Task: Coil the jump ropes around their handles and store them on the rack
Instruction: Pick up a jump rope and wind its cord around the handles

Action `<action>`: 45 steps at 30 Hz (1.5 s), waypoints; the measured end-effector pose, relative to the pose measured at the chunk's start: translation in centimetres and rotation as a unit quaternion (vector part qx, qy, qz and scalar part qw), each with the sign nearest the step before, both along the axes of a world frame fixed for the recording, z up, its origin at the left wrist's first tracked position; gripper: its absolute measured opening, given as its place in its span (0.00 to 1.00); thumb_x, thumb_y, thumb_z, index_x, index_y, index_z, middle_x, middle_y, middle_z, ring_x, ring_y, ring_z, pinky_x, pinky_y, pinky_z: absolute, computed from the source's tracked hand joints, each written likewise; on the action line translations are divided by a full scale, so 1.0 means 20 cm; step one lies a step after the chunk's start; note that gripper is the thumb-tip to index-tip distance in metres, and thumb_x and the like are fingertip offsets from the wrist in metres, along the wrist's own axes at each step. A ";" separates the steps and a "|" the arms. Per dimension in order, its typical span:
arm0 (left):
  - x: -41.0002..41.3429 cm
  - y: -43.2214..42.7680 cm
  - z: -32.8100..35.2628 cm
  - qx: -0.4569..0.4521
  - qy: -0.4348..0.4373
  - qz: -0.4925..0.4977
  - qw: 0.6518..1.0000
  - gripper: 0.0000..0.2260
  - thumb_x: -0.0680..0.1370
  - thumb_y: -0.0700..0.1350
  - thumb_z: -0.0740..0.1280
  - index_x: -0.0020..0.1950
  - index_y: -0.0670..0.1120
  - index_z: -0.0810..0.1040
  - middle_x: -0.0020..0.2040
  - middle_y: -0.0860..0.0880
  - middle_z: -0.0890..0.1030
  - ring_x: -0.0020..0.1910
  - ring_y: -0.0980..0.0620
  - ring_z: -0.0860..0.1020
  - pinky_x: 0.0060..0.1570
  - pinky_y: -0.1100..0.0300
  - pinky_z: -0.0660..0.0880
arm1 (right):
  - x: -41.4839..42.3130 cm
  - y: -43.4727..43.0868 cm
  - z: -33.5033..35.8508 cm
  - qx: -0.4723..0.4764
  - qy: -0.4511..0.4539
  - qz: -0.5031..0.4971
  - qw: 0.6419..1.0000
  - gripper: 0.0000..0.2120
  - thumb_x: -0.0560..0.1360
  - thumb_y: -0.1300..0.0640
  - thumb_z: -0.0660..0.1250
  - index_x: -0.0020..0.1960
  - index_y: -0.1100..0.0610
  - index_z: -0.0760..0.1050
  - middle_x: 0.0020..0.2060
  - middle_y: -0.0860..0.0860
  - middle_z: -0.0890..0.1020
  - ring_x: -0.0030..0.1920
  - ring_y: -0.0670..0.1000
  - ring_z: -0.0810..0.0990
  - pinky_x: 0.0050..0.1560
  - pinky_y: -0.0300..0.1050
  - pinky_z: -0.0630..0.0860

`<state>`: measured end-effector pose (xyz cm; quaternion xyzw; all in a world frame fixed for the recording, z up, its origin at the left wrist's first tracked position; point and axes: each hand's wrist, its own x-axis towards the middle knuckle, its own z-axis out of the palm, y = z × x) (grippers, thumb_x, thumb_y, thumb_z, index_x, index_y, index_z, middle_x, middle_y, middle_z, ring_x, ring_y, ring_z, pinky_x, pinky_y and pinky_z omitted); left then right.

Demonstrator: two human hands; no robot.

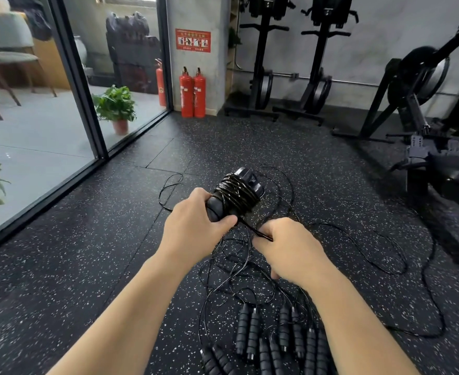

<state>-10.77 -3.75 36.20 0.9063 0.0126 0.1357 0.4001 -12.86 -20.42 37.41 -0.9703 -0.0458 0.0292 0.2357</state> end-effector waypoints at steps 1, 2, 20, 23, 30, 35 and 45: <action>0.00 -0.01 0.00 0.028 -0.013 0.010 0.999 0.17 0.73 0.54 0.74 0.51 0.47 0.70 0.40 0.55 0.76 0.40 0.52 0.76 0.40 0.54 0.71 | 0.00 0.00 0.00 0.010 0.007 0.000 1.000 0.10 0.79 0.51 0.59 0.43 0.52 0.76 0.26 0.49 0.78 0.30 0.50 0.82 0.44 0.49 0.79; -0.01 -0.02 0.00 0.066 -0.032 0.020 0.997 0.17 0.73 0.55 0.73 0.51 0.48 0.68 0.40 0.56 0.75 0.41 0.51 0.74 0.39 0.54 0.68 | 0.00 0.01 -0.01 0.038 0.016 -0.001 0.999 0.10 0.79 0.53 0.58 0.42 0.53 0.75 0.24 0.49 0.77 0.27 0.49 0.81 0.44 0.49 0.78; -0.04 -0.18 -0.09 0.193 -0.183 -0.030 0.963 0.24 0.60 0.57 0.73 0.49 0.53 0.66 0.46 0.56 0.71 0.48 0.50 0.71 0.47 0.55 0.67 | 0.01 0.03 0.03 0.477 0.025 -0.173 0.862 0.23 0.69 0.44 0.74 0.29 0.61 0.71 0.23 0.57 0.69 0.19 0.48 0.63 0.20 0.35 0.58; -0.05 -0.14 -0.03 -0.039 -0.041 -0.112 0.992 0.23 0.59 0.58 0.71 0.49 0.55 0.68 0.46 0.59 0.75 0.45 0.58 0.73 0.45 0.60 0.69 | 0.02 -0.02 0.05 0.460 0.040 -0.155 0.874 0.19 0.69 0.45 0.72 0.33 0.59 0.72 0.22 0.51 0.67 0.19 0.48 0.61 0.20 0.36 0.56; -0.04 -0.06 0.05 -0.454 0.269 -0.309 0.791 0.13 0.70 0.40 0.69 0.53 0.43 0.77 0.46 0.41 0.84 0.41 0.46 0.83 0.40 0.52 0.81 | -0.01 -0.03 0.05 0.439 0.102 -0.064 0.890 0.16 0.73 0.47 0.67 0.37 0.60 0.77 0.23 0.52 0.68 0.19 0.48 0.63 0.19 0.35 0.57; -0.02 -0.05 0.01 -0.441 0.212 -0.295 0.821 0.17 0.71 0.36 0.72 0.58 0.39 0.75 0.47 0.36 0.83 0.45 0.41 0.82 0.46 0.47 0.81 | -0.02 -0.04 0.07 0.459 0.113 -0.051 0.880 0.12 0.74 0.49 0.67 0.37 0.54 0.83 0.28 0.54 0.77 0.22 0.50 0.72 0.24 0.37 0.66; 0.02 -0.04 0.02 -0.498 0.155 -0.162 0.837 0.09 0.72 0.33 0.72 0.50 0.41 0.79 0.45 0.42 0.83 0.41 0.48 0.81 0.44 0.51 0.80 | -0.01 -0.02 0.04 0.497 0.045 -0.055 0.865 0.10 0.71 0.72 0.70 0.51 0.63 0.78 0.34 0.55 0.82 0.33 0.49 0.81 0.32 0.36 0.77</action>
